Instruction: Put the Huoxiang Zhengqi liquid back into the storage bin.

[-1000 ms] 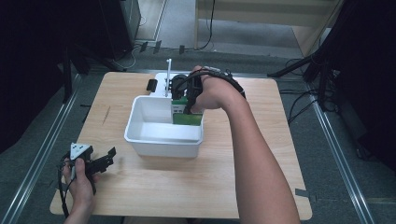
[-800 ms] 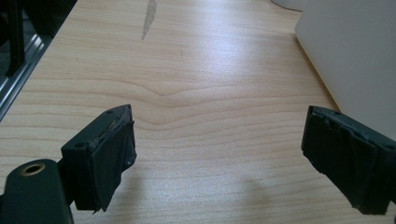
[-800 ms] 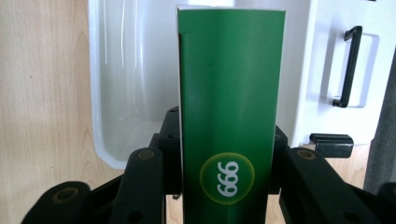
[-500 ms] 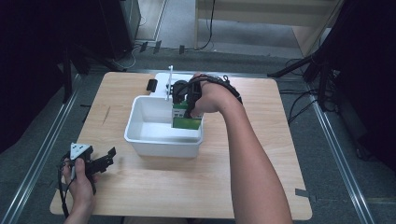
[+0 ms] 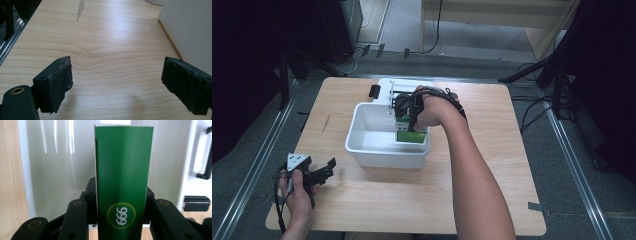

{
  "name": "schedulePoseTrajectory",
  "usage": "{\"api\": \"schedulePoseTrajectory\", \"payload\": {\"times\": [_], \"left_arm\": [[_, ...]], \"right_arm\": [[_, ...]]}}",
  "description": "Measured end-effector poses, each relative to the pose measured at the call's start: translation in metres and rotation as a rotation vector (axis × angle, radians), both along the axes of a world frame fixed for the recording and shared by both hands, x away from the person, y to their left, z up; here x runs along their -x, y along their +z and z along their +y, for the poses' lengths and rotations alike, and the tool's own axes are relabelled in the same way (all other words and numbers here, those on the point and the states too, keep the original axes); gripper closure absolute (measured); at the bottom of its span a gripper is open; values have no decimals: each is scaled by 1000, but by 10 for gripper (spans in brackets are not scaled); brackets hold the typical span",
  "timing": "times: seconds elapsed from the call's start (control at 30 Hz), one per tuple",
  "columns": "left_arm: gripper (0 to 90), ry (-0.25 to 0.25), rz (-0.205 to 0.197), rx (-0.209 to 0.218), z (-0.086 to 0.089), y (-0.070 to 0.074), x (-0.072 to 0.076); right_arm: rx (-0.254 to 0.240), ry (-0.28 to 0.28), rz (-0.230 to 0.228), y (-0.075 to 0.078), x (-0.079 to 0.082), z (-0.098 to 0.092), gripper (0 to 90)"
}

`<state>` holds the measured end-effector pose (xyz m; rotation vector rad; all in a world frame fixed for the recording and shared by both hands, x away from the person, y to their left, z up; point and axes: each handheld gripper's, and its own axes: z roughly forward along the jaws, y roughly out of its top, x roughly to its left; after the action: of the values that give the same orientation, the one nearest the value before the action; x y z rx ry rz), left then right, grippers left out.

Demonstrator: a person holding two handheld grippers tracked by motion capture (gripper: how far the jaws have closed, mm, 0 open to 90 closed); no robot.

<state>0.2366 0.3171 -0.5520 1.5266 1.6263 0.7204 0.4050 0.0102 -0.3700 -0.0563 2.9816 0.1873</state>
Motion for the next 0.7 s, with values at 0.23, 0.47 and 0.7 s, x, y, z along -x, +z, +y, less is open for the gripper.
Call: {"api": "schedulePoseTrajectory", "payload": {"times": [0.23, 0.47, 0.7], "left_arm": [[106, 0, 4, -1, 0, 0, 0], [105, 4, 2, 3, 0, 0, 0], [106, 5, 2, 4, 0, 0, -1]], "right_arm": [[-14, -8, 25, -16, -5, -1, 632], [3, -13, 29, -31, -8, 2, 625], [-25, -27, 40, -34, -10, -1, 616]]}}
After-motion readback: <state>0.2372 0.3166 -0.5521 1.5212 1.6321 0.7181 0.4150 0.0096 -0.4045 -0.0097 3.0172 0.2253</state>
